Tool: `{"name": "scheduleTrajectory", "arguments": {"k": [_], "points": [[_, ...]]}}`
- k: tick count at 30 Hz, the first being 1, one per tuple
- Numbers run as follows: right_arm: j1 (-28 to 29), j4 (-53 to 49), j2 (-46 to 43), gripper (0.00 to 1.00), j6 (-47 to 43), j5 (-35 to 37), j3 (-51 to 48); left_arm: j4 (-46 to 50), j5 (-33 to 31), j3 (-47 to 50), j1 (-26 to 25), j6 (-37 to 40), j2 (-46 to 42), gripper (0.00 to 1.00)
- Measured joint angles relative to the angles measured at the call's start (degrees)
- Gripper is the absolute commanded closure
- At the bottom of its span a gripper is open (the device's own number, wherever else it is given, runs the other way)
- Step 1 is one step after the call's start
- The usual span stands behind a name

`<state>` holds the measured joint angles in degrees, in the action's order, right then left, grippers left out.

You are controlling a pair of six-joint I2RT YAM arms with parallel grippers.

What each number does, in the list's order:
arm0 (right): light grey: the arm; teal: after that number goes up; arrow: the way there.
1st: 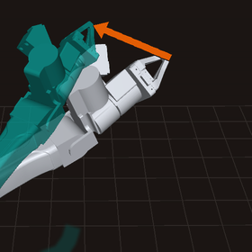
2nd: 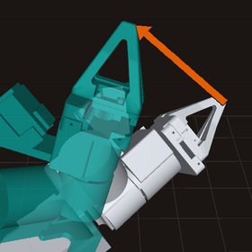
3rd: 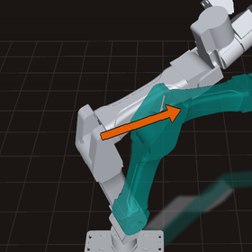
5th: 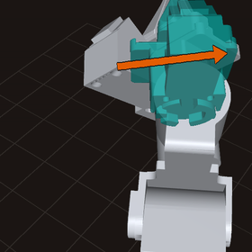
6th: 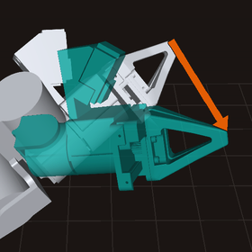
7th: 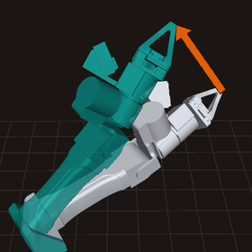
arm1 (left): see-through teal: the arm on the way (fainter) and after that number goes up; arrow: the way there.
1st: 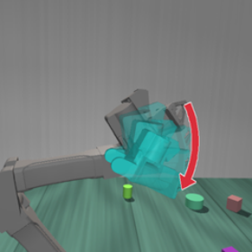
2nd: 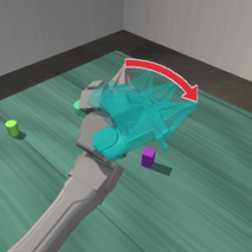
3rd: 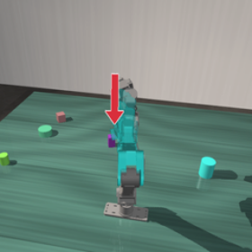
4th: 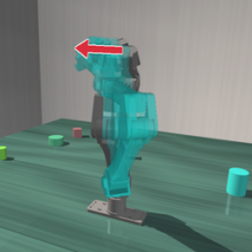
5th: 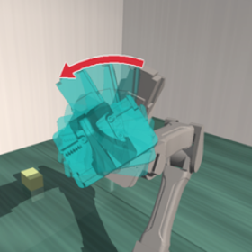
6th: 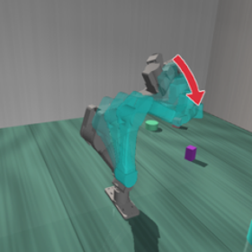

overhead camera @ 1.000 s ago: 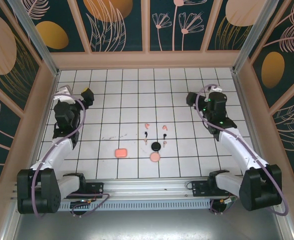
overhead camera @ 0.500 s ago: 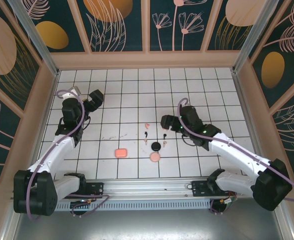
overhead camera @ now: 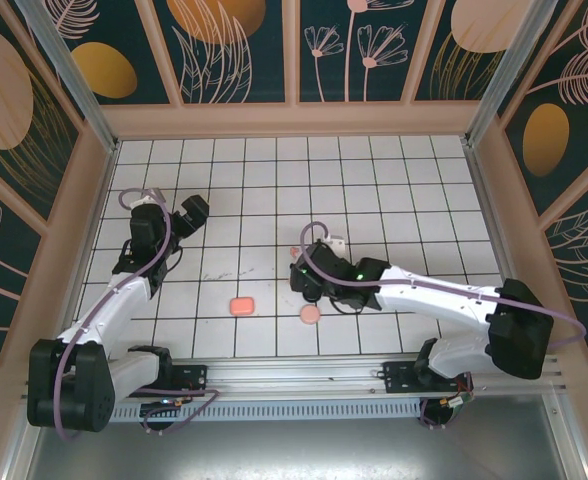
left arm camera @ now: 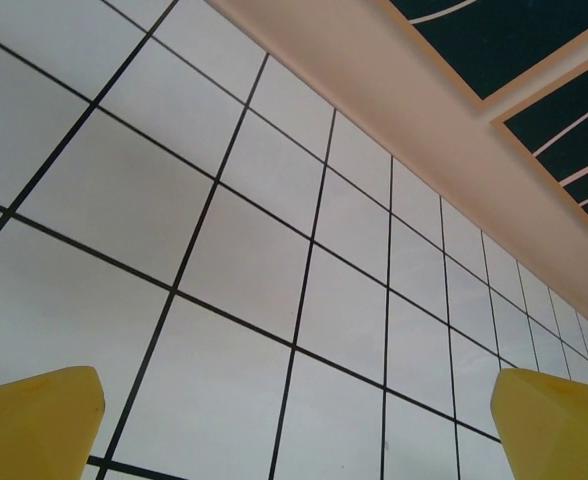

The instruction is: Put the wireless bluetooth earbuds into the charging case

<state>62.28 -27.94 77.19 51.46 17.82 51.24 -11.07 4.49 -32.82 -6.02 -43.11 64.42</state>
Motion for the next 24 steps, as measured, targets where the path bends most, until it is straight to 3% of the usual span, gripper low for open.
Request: {"name": "scheduleTrajectory", "arguments": {"k": [9, 15, 24], "points": [[4.7, -3.0, 8.0, 0.11, 4.7, 0.7, 5.9, 6.4, -3.2, -0.6, 0.0, -5.3, -0.6, 0.01], [7.0, -3.0, 16.8, 0.10, 4.1, -0.8, 16.3, 9.5, -7.9, -1.5, 0.0, -7.5, -0.5, 0.01], [8.9, -4.3, 30.6, 0.10, 3.3, -3.9, 28.0, 11.3, -11.9, -10.6, 2.1, -8.4, 10.0, 0.01]]}}
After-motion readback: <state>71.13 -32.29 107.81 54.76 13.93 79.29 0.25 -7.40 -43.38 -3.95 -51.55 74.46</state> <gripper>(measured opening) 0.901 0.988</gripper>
